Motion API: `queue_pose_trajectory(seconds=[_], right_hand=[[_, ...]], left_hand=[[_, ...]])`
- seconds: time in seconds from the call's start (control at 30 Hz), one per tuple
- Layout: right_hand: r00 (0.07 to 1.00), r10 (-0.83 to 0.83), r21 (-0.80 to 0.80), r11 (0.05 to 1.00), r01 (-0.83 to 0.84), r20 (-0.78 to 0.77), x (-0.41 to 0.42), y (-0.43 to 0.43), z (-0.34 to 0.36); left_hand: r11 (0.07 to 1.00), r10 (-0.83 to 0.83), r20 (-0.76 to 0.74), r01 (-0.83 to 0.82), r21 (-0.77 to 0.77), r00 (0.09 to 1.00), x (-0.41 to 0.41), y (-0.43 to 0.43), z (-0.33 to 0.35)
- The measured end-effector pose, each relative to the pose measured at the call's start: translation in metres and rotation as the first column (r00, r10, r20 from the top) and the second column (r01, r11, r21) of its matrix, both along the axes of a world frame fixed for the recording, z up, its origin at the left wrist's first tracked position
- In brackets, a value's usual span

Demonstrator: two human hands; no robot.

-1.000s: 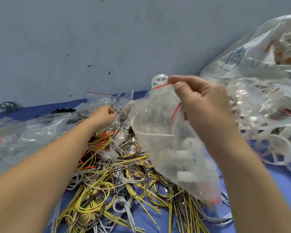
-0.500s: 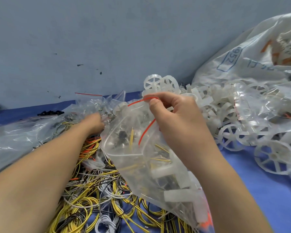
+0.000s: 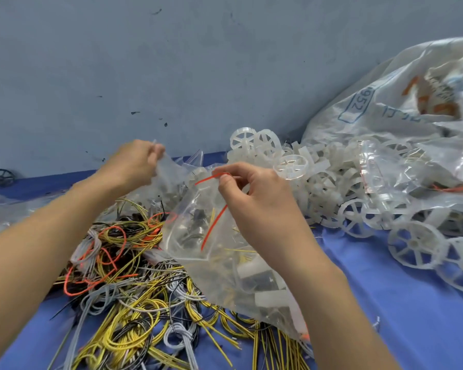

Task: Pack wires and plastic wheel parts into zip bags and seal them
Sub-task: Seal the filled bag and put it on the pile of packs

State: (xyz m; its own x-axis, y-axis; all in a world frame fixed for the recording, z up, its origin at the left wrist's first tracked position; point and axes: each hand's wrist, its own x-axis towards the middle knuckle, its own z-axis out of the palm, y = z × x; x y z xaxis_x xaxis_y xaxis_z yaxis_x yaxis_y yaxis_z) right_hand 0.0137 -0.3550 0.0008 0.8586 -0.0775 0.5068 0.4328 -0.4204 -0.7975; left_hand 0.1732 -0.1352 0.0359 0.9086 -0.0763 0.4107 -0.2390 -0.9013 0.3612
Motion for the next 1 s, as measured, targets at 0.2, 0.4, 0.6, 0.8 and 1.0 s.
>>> queue_pose_trajectory(seconds=[0.2,0.4,0.6,0.8,1.0], right_hand=[[0.999,-0.049,-0.202,0.979,0.044,-0.024,-0.017,0.02,-0.002],[0.994,0.06,-0.396,0.918,-0.018,0.093,-0.034,0.057,-0.008],[0.872,0.489,-0.238,0.845,-0.479,-0.016,-0.044,0.082,-0.01],[0.789,0.611,0.071,0.792,-0.607,-0.066,-0.042,0.101,-0.01],[0.855,0.516,0.324,0.818,-0.475,-0.05,-0.04,0.094,-0.005]], left_hand=[[0.833,0.029,0.201,0.087,-0.546,0.979,-0.11,0.015,0.019],[0.805,-0.126,0.06,0.137,-0.578,0.99,-0.194,0.023,-0.011],[0.826,-0.397,0.109,0.406,-0.391,0.911,-0.22,0.033,0.019],[0.772,-0.319,0.142,0.344,-0.534,0.937,-0.225,0.047,0.022],[0.774,-0.424,-0.131,0.284,-0.566,0.896,-0.232,0.074,0.014]])
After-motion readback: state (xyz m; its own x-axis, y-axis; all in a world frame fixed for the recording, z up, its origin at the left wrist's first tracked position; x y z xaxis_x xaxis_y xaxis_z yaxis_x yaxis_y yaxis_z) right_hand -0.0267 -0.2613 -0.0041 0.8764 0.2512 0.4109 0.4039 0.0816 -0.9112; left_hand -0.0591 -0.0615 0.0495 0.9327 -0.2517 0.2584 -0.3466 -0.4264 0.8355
